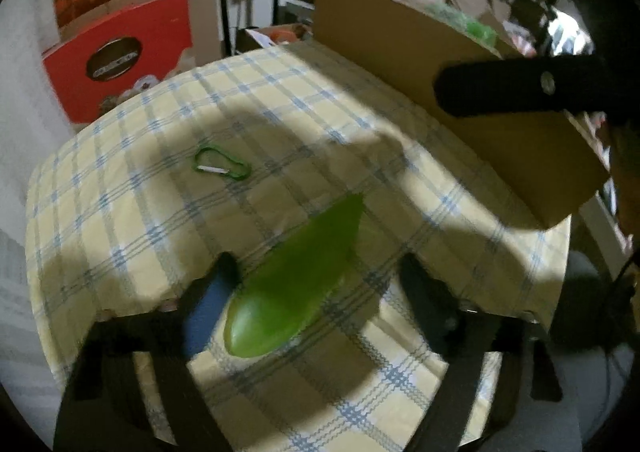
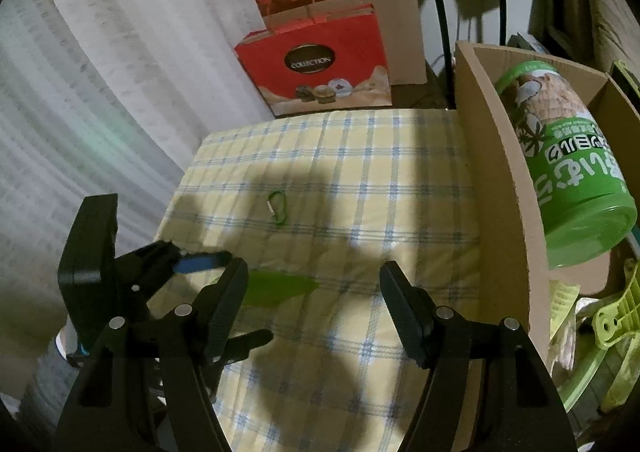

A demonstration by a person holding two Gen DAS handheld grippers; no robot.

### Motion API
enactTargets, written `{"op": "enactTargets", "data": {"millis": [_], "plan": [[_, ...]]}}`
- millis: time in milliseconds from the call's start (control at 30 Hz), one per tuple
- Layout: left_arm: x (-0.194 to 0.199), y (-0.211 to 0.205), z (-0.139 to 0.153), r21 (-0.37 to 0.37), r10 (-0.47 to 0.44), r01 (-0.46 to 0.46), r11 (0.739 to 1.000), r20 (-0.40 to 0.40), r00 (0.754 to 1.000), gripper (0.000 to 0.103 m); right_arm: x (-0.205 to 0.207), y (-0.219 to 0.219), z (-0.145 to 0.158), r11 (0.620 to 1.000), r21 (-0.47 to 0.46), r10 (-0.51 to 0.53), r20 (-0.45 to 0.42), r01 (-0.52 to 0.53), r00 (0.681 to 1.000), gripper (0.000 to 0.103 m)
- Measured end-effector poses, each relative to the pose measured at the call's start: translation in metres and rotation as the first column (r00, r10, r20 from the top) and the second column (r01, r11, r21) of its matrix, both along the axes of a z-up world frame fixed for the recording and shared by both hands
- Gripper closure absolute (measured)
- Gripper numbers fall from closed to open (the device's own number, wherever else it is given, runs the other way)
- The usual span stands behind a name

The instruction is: Organize objects

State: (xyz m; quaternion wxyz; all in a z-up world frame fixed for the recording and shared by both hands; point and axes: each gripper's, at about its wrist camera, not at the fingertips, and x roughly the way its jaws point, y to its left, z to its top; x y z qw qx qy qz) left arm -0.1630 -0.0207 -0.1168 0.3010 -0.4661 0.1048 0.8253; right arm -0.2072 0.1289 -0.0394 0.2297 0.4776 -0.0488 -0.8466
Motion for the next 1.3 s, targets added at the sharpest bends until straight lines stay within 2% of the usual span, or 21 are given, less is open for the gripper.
{"op": "enactTargets", "data": {"millis": [100, 133, 167, 400, 467, 533, 733, 867, 933, 1000, 1033, 1067, 1167, 1300], "plan": [[0.007, 0.006, -0.001, -0.046, -0.039, 0.036, 0.998, -0.054, 0.998, 0.039, 0.0, 0.0, -0.001, 1.0, 0.0, 0.001, 0.0, -0.001, 1.0, 0.033], [0.009, 0.006, -0.001, -0.052, -0.045, 0.042, 0.998, -0.066, 0.997, 0.049, -0.001, 0.0, -0.001, 1.0, 0.0, 0.0, 0.001, 0.0, 1.0, 0.033], [0.01, 0.007, 0.0, -0.053, -0.045, 0.041, 0.998, -0.071, 0.996, 0.065, -0.001, 0.0, -0.001, 1.0, 0.0, 0.0, 0.002, 0.0, 1.0, 0.033], [0.012, -0.001, 0.002, 0.003, -0.013, 0.014, 1.0, -0.057, 0.998, 0.074, -0.002, -0.002, -0.003, 1.0, 0.002, 0.006, 0.008, -0.006, 1.0, 0.033], [0.013, -0.007, 0.006, 0.05, 0.012, -0.009, 0.999, -0.055, 0.998, 0.091, -0.001, -0.003, -0.001, 1.0, 0.007, 0.011, 0.002, -0.011, 1.0, 0.033], [0.013, -0.014, 0.012, 0.094, 0.053, -0.049, 0.994, -0.039, 0.998, 0.093, -0.002, -0.003, -0.001, 1.0, 0.009, 0.011, -0.002, -0.011, 1.0, 0.033], [0.014, -0.019, 0.012, 0.087, 0.088, -0.085, 0.993, -0.023, 0.996, 0.092, -0.005, -0.004, -0.003, 1.0, 0.01, 0.007, -0.001, -0.007, 1.0, 0.033], [0.003, -0.019, 0.005, 0.048, 0.133, -0.133, 0.99, 0.008, 0.991, 0.077, -0.005, -0.004, -0.003, 1.0, 0.012, 0.012, 0.003, -0.012, 1.0, 0.033], [0.003, -0.019, 0.004, 0.051, 0.14, -0.14, 0.989, 0.003, 0.99, 0.077, -0.005, -0.006, -0.004, 1.0, 0.013, 0.014, 0.005, -0.014, 1.0, 0.033], [0.004, -0.022, 0.006, 0.091, 0.16, -0.16, 0.983, 0.005, 0.987, 0.086, -0.005, -0.007, -0.004, 1.0, 0.015, 0.015, 0.003, -0.015, 1.0, 0.033], [0.004, -0.024, 0.009, 0.112, 0.166, -0.166, 0.98, 0.004, 0.986, 0.094, -0.006, -0.008, -0.004, 1.0, 0.017, 0.016, 0.003, -0.016, 1.0, 0.033], [0.005, -0.028, 0.012, 0.125, 0.19, -0.188, 0.974, -0.003, 0.982, 0.096, -0.006, -0.009, -0.004, 1.0, 0.02, 0.017, 0.002, -0.017, 1.0, 0.033], [0.004, -0.037, 0.014, 0.138, 0.236, -0.234, 0.962, 0.002, 0.972, 0.101, -0.008, -0.011, -0.005, 0.999, 0.027, 0.019, -0.001, -0.019, 1.0, 0.033], [0.0, -0.055, 0.014, 0.196, 0.312, -0.318, 0.928, 0.063, 0.948, 0.101, -0.013, -0.017, -0.006, 0.999, 0.031, 0.02, 0.0, -0.02, 1.0, 0.033]]}}
